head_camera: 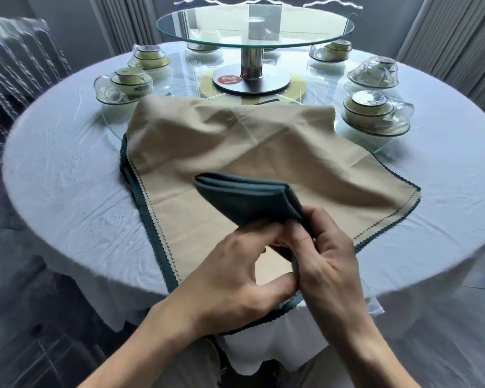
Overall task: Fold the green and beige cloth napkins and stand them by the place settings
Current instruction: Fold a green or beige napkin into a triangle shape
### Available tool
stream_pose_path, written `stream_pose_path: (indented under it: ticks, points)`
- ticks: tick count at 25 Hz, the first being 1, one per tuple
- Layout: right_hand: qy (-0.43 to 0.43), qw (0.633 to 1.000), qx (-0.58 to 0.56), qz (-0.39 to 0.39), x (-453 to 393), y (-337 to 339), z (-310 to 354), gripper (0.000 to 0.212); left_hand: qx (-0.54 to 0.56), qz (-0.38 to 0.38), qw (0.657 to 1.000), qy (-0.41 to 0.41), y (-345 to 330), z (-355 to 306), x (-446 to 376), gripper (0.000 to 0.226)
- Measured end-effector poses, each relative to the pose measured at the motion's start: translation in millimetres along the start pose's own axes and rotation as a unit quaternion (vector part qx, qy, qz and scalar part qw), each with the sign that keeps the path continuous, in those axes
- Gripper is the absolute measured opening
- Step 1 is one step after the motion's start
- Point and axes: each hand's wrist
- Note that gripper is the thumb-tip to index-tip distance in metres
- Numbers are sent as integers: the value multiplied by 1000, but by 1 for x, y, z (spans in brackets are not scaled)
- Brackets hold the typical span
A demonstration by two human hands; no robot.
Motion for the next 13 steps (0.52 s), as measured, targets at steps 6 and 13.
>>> stream_pose_path:
  ticks: [6, 13]
  points:
    - [0, 986, 46, 160, -43, 35, -2, 20, -158, -185, 970, -11, 26, 28, 5, 59]
    - [114, 904, 370, 179, -91, 24, -27, 25, 89, 1, 962, 257, 30, 66, -2, 41]
Point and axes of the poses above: each hand's wrist, its own x-axis away from the middle knuckle, its own y-axis out of the back of the hand, z = x × y, and after that the axes turned 15 degrees about -z, right-handed
